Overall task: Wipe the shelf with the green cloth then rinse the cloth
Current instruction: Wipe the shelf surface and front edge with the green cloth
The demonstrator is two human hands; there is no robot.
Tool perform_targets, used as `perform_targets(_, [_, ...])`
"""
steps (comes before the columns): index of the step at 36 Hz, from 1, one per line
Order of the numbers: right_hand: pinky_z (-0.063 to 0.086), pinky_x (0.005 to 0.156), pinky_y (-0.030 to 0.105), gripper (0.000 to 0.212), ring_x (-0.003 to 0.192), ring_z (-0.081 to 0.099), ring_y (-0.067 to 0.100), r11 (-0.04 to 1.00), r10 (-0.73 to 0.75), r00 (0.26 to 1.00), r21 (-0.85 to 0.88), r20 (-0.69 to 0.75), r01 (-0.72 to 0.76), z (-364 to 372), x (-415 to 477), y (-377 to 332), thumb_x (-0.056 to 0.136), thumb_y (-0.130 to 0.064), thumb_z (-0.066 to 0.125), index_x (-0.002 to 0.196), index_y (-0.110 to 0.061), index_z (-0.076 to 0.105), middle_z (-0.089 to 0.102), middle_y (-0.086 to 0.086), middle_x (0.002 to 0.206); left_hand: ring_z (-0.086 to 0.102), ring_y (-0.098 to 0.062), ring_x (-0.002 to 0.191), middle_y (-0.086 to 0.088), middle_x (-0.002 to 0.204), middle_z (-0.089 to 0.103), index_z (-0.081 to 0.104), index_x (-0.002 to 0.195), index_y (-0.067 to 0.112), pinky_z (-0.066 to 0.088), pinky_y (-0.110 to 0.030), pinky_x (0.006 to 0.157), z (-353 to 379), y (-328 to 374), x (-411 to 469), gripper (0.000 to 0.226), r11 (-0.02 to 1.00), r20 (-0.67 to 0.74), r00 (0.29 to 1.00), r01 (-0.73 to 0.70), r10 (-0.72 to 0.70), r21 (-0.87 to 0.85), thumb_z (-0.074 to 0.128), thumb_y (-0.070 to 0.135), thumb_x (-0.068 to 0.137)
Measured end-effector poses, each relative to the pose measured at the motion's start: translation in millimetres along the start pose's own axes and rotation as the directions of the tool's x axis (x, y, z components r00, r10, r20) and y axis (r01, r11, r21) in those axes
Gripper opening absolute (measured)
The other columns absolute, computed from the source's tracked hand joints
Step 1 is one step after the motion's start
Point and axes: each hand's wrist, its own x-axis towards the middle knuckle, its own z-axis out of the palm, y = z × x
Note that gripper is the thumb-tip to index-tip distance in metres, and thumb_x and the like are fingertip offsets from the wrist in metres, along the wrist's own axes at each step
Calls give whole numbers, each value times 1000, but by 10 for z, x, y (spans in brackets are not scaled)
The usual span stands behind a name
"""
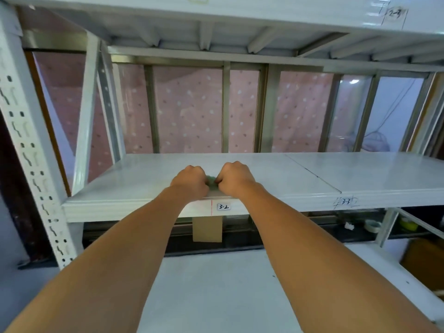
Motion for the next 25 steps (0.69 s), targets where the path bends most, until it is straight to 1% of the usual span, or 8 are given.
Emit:
perform_targets(5, [60,75,34,20,76,65,21,1000,-18,1000,8,22,18,3,-53,-183,89,-29,68,99,-18,81,72,2,85,56,-19,74,-5,82,57,70,94,15,40,-28,58,-86,-165,-151,18,1000,12,1000,-6,6,20,52,18,89])
perform_targets(9, [61,76,36,20,77,65,21,999,-41,997,14,60,40,-15,-43,-287,85,-31,71,98,-19,81,73,2,86,56,-16,72,-3,81,59,74,101,17,41,-26,57,-156,-255,-188,22,1000,31,999,-13,12,22,54,22,94])
perform_targets(10, [61,76,36,20,78,65,21,999,-46,996,20,74,44,-20,-34,-307,83,-31,72,97,-20,81,73,1,87,57,-16,73,-2,83,61,75,104,18,44,-26,59,-178,-287,-186,23,1000,42,999,-17,16,19,54,23,95])
perform_targets(12, [61,78,36,20,80,66,21,998,-57,994,30,96,54,-26,0,-335,81,-31,73,97,-22,82,74,0,91,60,-18,78,-1,89,68,76,108,20,53,-30,71,-209,-368,-156,24,999,63,997,-33,33,8,57,26,95])
perform_targets(14, [60,79,36,20,81,66,21,998,-58,993,44,107,53,-19,39,-353,79,-29,76,96,-21,82,75,0,92,62,-20,82,-1,91,71,78,109,21,55,-31,78,-231,-441,-129,24,998,77,995,-59,58,10,59,25,94])
perform_targets(19, [61,83,36,20,83,68,23,997,-35,995,73,90,28,98,168,-364,79,-26,78,97,-18,82,76,2,94,63,-21,84,-2,92,72,80,103,19,57,-34,82,-198,-524,3,21,998,63,996,-60,59,4,64,22,90])
perform_targets(22, [61,83,36,19,83,67,23,998,-17,998,66,66,13,166,251,-361,83,-25,76,100,-17,82,75,3,95,63,-22,86,-3,95,72,79,105,19,56,-33,83,-141,-570,107,22,998,56,996,-66,67,-11,63,20,90])
perform_targets(25, [61,82,36,21,84,67,23,997,-12,998,73,61,7,214,366,-345,85,-27,75,101,-17,81,74,3,96,62,-22,90,-2,100,72,78,109,20,55,-33,87,-81,-631,235,22,997,44,996,-71,73,-29,63,21,92])
